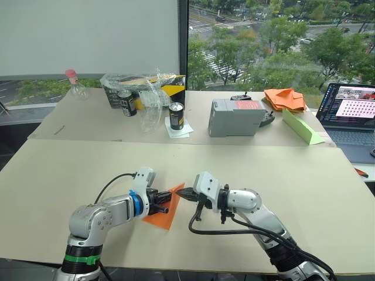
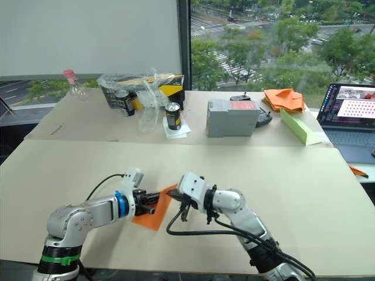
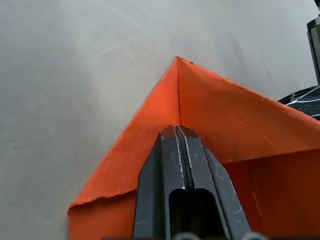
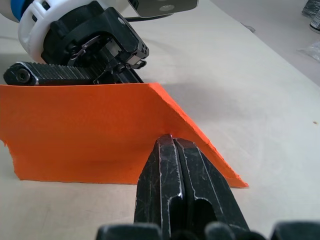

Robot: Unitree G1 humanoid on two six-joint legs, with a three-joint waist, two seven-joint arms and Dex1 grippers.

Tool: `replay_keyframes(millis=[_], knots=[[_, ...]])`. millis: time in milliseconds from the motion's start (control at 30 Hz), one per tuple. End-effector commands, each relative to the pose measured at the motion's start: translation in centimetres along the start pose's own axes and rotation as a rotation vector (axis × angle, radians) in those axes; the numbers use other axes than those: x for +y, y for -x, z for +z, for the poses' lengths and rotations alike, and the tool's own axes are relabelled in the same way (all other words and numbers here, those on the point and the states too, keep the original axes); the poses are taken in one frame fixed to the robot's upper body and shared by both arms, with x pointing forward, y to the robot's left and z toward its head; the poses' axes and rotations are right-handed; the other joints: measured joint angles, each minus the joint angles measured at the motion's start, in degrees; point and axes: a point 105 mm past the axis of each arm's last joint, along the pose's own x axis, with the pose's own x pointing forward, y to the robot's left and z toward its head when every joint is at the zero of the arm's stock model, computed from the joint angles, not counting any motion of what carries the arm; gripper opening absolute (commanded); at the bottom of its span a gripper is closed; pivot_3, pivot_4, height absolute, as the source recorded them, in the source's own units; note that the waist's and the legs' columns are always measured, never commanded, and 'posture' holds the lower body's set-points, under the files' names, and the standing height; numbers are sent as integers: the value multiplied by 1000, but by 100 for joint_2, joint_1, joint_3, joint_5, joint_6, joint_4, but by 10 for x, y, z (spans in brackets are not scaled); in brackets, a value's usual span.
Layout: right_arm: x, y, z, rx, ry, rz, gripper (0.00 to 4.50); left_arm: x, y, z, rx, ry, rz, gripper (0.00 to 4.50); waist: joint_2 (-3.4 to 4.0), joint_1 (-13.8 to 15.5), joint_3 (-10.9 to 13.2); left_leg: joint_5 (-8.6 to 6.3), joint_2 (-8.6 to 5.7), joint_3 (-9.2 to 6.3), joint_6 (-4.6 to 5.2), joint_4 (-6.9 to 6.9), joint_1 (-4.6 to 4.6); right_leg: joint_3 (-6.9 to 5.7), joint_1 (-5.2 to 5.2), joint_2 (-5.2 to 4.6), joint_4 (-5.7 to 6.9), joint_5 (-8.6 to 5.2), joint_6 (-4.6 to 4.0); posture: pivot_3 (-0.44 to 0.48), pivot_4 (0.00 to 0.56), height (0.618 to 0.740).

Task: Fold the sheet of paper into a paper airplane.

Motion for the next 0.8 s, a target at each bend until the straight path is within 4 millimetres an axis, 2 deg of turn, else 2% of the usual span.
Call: replay_keyframes(millis=[33,500,800], knots=[[-1,-5,14,-52,43,4,17,2,3,-2,10,-12,15,0,0,-3,0,0,0,0,0,0,0,0,0,0,0,0,0,0,150,740],[1,-13,15,-60,52,19,17,9,6,-9,29,-9,35,0,1,-8,0,0,0,0,0,0,0,0,-1,0,1,0,0,0,150,740],[3,-17,14,-59,65,35,17,21,20,-11,20,8,88,0,2,-23,0,0,1,0,0,-2,3,1,-3,1,4,0,0,0,150,740]])
